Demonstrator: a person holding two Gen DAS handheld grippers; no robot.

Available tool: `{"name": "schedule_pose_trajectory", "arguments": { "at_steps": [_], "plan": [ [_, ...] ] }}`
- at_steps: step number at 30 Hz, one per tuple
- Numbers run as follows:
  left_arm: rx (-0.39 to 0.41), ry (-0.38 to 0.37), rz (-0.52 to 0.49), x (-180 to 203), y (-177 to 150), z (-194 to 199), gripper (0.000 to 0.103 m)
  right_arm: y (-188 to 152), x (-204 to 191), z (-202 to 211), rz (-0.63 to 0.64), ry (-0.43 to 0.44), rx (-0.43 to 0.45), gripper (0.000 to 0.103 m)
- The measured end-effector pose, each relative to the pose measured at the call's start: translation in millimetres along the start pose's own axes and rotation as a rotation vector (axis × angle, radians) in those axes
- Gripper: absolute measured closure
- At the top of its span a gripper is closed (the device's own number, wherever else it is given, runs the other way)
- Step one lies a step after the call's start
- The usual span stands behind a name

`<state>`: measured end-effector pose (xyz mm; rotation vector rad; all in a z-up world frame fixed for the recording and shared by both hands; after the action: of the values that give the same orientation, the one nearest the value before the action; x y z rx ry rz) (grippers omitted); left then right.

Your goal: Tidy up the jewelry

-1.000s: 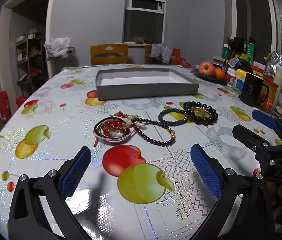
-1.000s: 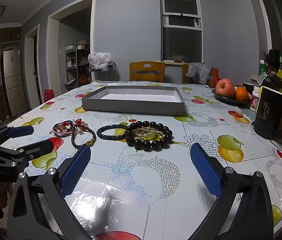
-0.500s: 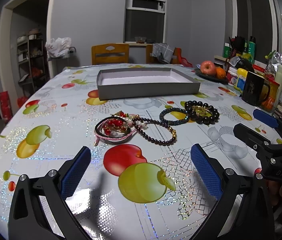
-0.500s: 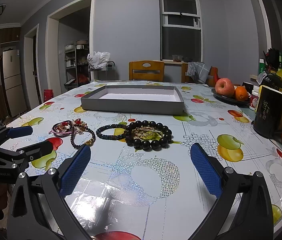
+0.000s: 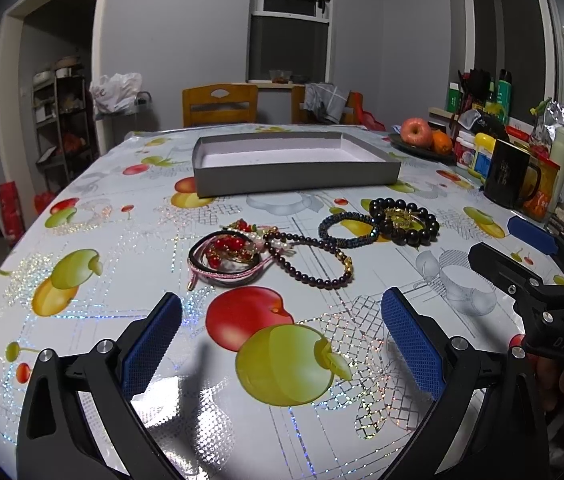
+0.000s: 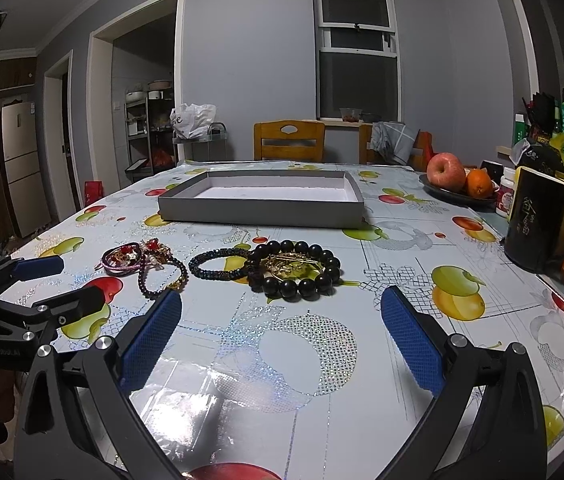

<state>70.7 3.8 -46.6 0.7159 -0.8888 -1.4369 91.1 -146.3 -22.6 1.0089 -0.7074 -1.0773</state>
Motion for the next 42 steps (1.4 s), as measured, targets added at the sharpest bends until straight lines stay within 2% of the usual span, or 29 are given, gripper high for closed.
{"name": "schedule_pose_trajectory", "arguments": {
  "at_steps": [42],
  "plan": [
    [-0.006, 0.008, 0.012, 1.5, -1.6, -0.1, 0.004, 0.1, 0.2, 1.5, -0.002, -0.001, -0.003, 0.005]
  ]
}}
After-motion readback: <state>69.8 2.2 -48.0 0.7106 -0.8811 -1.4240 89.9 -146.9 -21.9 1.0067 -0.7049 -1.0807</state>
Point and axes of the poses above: each gripper's, at about its wrist camera, not at the fingertips, and z roughly against the way its jaws point, x to its right, y to its top, the point moved 8 cm from there along -z, roughly the way its jaws point, and after that the axes turned 5 degrees about -y, right-handed, at the moved point
